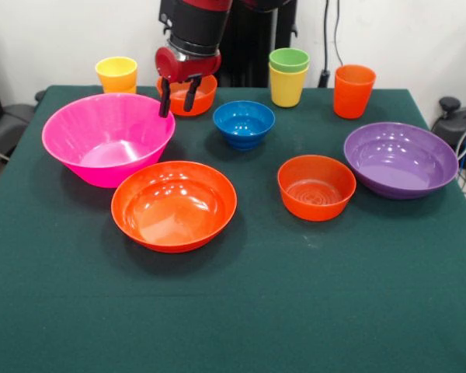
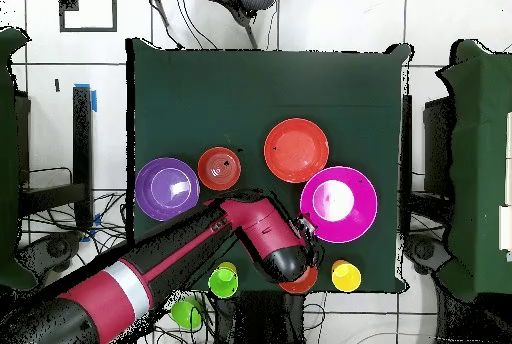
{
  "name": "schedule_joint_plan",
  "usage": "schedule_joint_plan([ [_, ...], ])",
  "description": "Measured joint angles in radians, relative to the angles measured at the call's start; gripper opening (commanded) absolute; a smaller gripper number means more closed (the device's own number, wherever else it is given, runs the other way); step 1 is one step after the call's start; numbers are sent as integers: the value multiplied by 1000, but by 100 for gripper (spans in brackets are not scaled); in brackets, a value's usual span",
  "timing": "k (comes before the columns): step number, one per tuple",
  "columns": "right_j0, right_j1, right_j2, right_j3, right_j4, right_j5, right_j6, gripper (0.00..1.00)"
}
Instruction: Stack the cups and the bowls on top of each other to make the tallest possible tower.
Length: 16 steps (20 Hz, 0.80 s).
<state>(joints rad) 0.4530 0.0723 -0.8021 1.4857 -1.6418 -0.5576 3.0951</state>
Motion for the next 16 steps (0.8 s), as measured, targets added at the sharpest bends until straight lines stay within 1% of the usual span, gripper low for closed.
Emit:
schedule_joint_plan([
  [11, 22, 2, 5, 0, 0, 0, 0, 100],
  [16, 53, 22, 5, 0, 0, 8, 0, 100],
])
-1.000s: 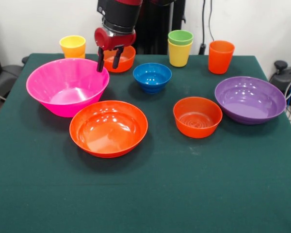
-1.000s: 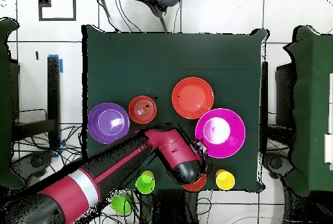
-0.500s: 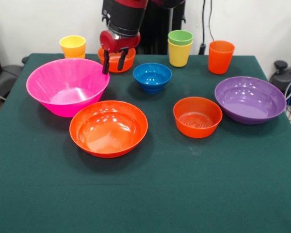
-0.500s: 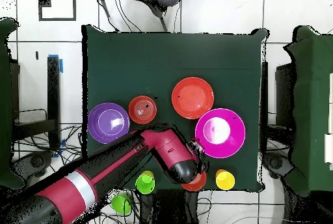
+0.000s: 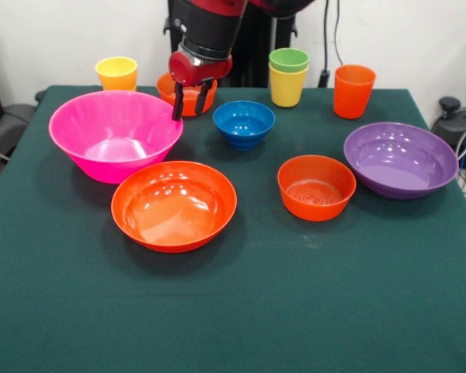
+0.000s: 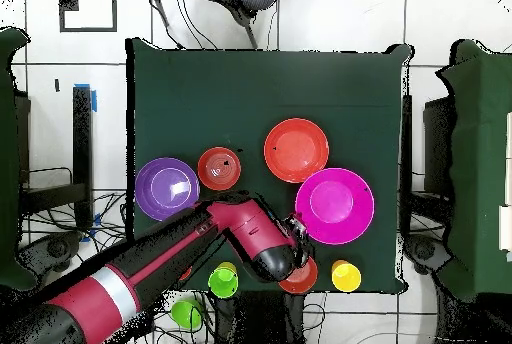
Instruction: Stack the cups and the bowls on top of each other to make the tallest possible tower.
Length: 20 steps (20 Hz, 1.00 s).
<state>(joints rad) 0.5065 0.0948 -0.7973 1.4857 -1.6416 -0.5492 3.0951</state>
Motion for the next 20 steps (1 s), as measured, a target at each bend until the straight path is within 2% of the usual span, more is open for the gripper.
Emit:
schedule_joint_plan([
  [6, 17, 20, 0, 0, 2, 51, 0, 100],
  [11, 12, 22, 0, 5, 39, 136, 0, 100],
  [20, 13, 22, 0, 12, 80, 208, 0, 100],
])
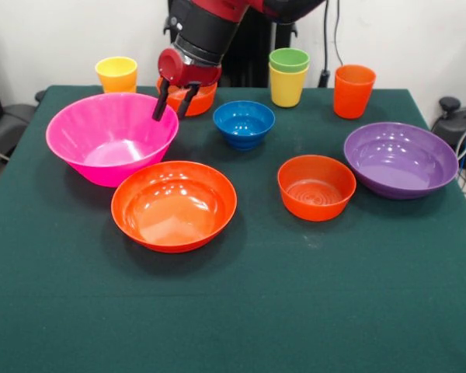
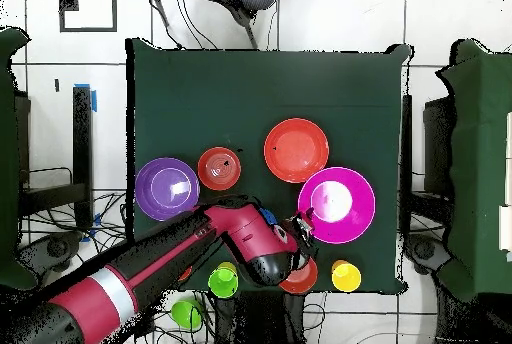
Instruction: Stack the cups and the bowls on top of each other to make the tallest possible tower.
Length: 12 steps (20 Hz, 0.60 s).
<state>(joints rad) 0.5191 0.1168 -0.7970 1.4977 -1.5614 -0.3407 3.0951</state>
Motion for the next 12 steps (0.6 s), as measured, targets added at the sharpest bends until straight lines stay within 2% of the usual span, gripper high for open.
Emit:
schedule_joint_plan([
  [1, 0, 0, 0, 1, 1, 3, 0, 100],
  [2, 0, 0, 0, 5, 1, 6, 0, 0],
  [12, 3, 1, 0, 14, 0, 6, 0, 0],
])
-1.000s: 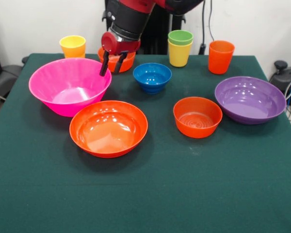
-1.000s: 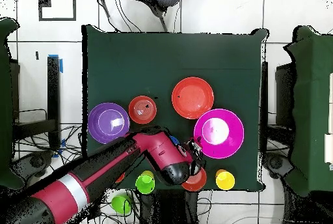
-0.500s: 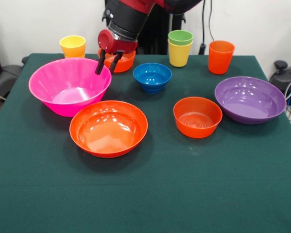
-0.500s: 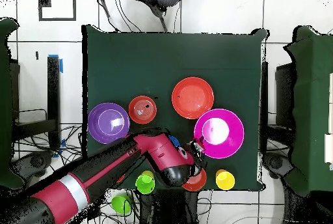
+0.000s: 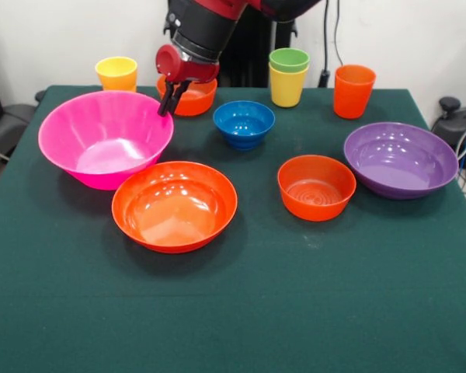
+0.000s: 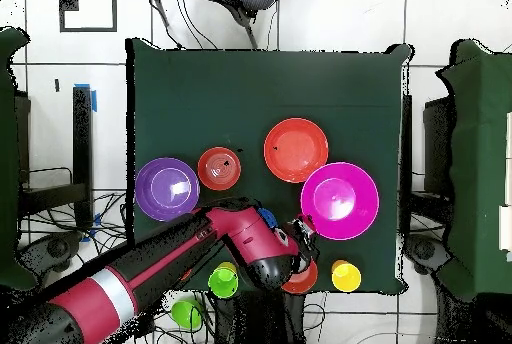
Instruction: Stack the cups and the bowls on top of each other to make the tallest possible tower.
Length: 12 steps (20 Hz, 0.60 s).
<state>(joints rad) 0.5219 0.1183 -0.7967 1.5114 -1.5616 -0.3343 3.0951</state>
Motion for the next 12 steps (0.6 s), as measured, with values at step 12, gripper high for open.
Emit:
schedule_joint_plan([
  [12, 0, -7, 8, 10, 1, 0, 0, 0],
])
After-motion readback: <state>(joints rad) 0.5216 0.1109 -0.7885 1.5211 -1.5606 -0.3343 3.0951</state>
